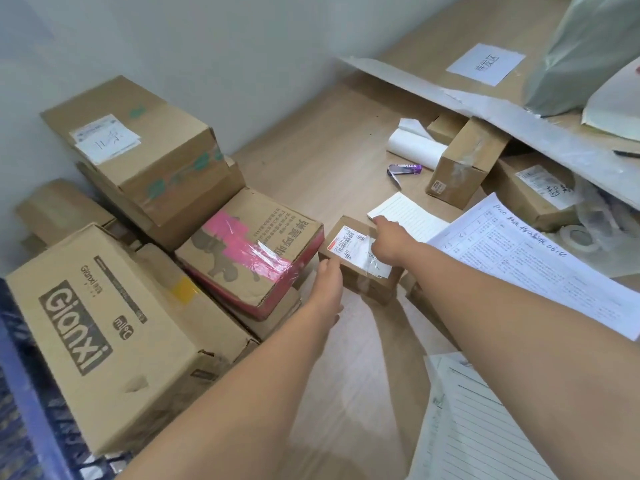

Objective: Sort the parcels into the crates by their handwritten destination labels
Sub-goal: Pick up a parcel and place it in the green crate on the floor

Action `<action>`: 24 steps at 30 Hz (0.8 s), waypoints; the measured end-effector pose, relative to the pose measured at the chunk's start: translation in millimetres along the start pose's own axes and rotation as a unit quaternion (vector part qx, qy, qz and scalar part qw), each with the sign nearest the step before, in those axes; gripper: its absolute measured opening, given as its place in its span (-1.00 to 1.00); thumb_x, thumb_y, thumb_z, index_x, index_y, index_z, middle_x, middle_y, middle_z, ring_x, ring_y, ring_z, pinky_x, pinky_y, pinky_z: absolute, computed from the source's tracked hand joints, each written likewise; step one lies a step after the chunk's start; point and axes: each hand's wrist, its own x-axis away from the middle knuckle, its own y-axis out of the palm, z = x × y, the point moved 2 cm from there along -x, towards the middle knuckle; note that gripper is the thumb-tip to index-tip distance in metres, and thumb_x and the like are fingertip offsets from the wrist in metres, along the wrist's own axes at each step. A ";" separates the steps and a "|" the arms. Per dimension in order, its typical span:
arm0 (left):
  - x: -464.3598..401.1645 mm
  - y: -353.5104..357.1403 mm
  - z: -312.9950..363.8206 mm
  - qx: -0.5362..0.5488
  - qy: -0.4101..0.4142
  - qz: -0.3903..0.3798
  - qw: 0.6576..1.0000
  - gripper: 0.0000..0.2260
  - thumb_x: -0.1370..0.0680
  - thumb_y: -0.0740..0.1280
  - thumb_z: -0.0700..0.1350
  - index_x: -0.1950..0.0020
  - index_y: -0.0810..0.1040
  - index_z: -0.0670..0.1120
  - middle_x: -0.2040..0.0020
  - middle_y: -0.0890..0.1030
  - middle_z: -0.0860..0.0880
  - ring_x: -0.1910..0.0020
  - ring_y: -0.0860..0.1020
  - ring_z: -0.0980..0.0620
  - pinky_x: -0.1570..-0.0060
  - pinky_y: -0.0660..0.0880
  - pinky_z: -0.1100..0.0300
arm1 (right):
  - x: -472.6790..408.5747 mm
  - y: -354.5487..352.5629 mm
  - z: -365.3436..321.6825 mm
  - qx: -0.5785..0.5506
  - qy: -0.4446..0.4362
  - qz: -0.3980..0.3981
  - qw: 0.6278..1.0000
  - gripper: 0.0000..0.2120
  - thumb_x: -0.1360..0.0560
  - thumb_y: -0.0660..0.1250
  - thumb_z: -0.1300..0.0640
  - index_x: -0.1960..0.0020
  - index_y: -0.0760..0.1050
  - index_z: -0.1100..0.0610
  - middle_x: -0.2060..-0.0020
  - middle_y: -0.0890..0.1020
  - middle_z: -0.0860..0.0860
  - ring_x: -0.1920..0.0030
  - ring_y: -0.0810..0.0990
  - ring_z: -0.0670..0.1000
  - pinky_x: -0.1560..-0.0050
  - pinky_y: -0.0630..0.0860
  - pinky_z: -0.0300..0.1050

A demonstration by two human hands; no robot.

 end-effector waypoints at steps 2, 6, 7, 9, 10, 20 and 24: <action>-0.9 -0.4 -0.1 -0.001 -0.001 -0.005 1.000 -0.51 -0.40 0.17 0.40 -0.28 0.40 0.27 -0.15 0.45 0.11 -0.12 0.46 -0.03 -0.12 0.50 -0.07 | -2.9 1.7 0.2 0.014 0.011 -0.009 1.000 -0.53 -0.58 0.14 0.29 -0.48 0.22 0.27 -0.33 0.45 0.28 -0.34 0.42 0.25 -0.14 0.38 -0.05; 4.7 0.3 1.1 0.013 0.000 -0.019 1.000 -0.57 -0.41 0.15 0.42 -0.20 0.42 0.28 -0.20 0.48 0.12 -0.11 0.47 -0.01 -0.16 0.48 -0.12 | -0.2 1.1 -1.6 0.051 0.015 -0.016 0.998 -0.67 -0.59 0.15 0.26 -0.33 0.37 0.30 -0.27 0.50 0.26 -0.26 0.50 0.24 -0.01 0.37 -0.10; 5.7 0.2 1.2 0.015 0.002 -0.016 1.000 -0.55 -0.41 0.16 0.41 -0.22 0.45 0.27 -0.22 0.50 0.10 -0.10 0.49 -0.02 -0.17 0.48 -0.13 | 1.9 0.5 -2.2 0.058 0.019 -0.020 0.998 -0.70 -0.59 0.15 0.26 -0.30 0.39 0.29 -0.26 0.51 0.25 -0.24 0.51 0.23 0.00 0.39 -0.10; 11.7 0.0 2.5 0.021 0.005 -0.015 1.000 -0.57 -0.45 0.15 0.34 -0.23 0.50 0.23 -0.19 0.56 0.07 -0.09 0.50 0.00 -0.19 0.46 -0.15 | 8.4 0.1 -3.9 0.070 0.023 -0.034 0.997 -0.74 -0.60 0.14 0.25 -0.25 0.42 0.29 -0.23 0.53 0.24 -0.18 0.53 0.21 0.02 0.40 -0.09; 16.2 -0.5 3.2 0.025 0.008 -0.018 1.000 -0.60 -0.47 0.14 0.30 -0.22 0.51 0.21 -0.16 0.59 0.06 -0.09 0.50 0.01 -0.21 0.45 -0.16 | 11.8 0.4 -5.1 0.076 0.024 -0.046 0.996 -0.78 -0.61 0.13 0.25 -0.21 0.43 0.28 -0.22 0.54 0.23 -0.14 0.54 0.20 0.03 0.40 -0.09; 71.5 -9.5 15.8 0.078 0.031 -0.041 0.996 -0.78 -0.49 0.21 0.20 -0.02 0.61 0.25 0.02 0.74 0.02 -0.10 0.67 -0.13 -0.14 0.57 -0.21 | 69.7 -19.5 -24.1 0.078 0.037 -0.036 0.996 -0.81 -0.61 0.13 0.23 -0.12 0.47 0.23 0.03 0.52 0.13 0.02 0.52 0.15 0.08 0.42 -0.09; 121.4 -19.3 33.5 0.098 0.072 -0.056 0.991 -0.77 -0.54 0.20 0.10 -0.12 0.58 0.23 -0.04 0.71 0.06 -0.05 0.66 -0.01 -0.11 0.59 -0.21 | 111.1 -47.8 -39.8 0.041 0.046 0.023 0.998 -0.87 -0.60 0.12 0.21 -0.04 0.43 0.20 0.02 0.54 0.13 0.04 0.52 0.15 0.10 0.45 -0.08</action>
